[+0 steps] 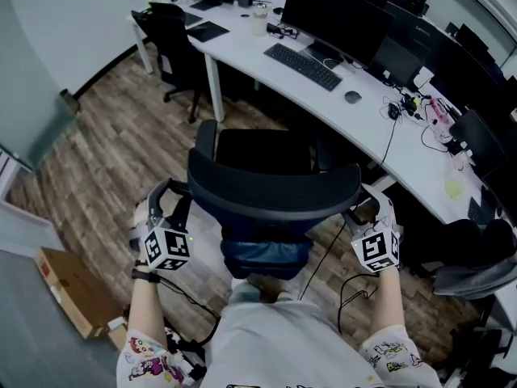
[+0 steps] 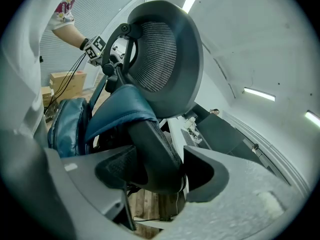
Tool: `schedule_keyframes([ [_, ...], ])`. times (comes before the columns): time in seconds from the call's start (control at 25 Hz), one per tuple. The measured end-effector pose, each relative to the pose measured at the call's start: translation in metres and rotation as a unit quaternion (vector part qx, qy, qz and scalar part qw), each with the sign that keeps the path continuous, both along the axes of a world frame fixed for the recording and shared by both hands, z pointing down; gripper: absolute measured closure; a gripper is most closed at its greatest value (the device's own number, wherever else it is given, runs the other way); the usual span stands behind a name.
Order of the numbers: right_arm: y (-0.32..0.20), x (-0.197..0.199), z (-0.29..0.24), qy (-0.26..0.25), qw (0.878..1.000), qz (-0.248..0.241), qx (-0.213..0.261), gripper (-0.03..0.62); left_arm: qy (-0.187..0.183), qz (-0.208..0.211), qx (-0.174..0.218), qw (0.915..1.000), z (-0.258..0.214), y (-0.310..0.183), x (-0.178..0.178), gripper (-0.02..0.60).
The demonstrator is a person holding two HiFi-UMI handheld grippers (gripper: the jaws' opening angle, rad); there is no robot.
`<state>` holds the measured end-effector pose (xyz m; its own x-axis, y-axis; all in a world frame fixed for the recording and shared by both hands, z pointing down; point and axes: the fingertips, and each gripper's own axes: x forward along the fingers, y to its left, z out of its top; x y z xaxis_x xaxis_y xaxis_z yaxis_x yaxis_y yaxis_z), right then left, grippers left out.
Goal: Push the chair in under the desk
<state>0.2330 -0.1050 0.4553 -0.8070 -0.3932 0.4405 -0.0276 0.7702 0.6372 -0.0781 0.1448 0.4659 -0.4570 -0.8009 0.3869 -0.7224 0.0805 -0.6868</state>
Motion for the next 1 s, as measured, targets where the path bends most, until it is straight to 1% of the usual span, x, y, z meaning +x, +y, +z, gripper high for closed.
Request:
schedule_keyframes([
  [0.36,-0.009,-0.023,0.001,0.007,0.999,0.045,0.001,0.31,0.005,0.026,0.003,0.9996,0.0,-0.025,-0.037,0.33],
  [0.56,-0.012,-0.034,0.0,0.007,0.998,0.059,-0.001,0.31,0.006,0.044,0.003,0.999,0.0,-0.038,-0.055,0.33],
  [1.0,-0.02,-0.045,0.0,0.004,0.997,0.072,0.0,0.313,0.003,0.06,0.007,0.9982,-0.003,-0.059,-0.073,0.33],
])
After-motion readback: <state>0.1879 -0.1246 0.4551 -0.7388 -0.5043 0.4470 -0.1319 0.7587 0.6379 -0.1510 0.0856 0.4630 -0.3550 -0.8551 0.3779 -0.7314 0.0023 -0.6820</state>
